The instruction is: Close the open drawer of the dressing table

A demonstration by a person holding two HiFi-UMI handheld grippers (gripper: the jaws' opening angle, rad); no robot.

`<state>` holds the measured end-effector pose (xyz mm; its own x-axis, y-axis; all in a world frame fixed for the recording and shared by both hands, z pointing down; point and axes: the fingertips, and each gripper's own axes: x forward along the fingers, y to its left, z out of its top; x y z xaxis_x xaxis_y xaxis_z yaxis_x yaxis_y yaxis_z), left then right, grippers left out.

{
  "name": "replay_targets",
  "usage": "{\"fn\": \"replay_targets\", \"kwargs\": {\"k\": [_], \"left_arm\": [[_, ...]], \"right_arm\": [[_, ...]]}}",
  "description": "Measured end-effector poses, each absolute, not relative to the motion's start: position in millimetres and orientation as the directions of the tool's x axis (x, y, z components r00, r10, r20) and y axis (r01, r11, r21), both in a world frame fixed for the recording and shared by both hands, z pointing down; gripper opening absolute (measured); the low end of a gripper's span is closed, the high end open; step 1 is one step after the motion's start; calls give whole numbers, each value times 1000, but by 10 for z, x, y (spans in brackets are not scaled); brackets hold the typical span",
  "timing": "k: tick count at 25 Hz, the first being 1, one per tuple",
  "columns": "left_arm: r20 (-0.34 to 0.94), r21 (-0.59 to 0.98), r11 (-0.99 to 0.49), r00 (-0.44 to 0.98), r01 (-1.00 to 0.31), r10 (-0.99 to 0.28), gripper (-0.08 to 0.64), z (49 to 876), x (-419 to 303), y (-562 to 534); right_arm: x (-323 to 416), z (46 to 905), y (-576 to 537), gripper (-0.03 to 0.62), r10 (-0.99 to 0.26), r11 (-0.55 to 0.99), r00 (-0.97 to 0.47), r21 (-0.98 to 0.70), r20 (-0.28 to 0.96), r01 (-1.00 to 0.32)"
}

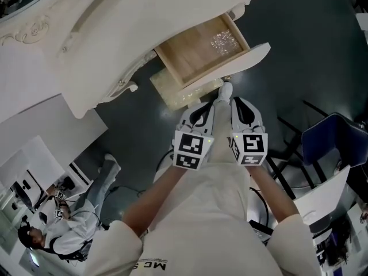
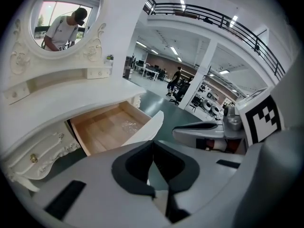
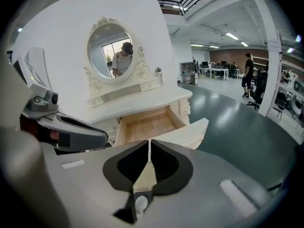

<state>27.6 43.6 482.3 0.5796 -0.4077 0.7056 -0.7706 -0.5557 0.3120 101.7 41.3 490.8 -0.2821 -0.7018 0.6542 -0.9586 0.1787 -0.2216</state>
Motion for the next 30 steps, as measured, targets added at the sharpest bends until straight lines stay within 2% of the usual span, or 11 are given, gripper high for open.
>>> {"fn": "replay_targets", "kwargs": {"k": [6,18,30], "left_arm": [[712,322,-562,586,-762,-386,9,5018,314,486],[726,337,-537,576,-774,-375,9,5400,333,500],[750,325,-524,552,-787,-364,9,5716,354,534]], "right_arm": [[1010,5112,359,16,-683,197,-288,-210,671,-958],[1002,5603,258,81,-639,226,-294,-191,711,-955],[1120,5939,197,87,-594,245,-281,-164,753,-956]]}}
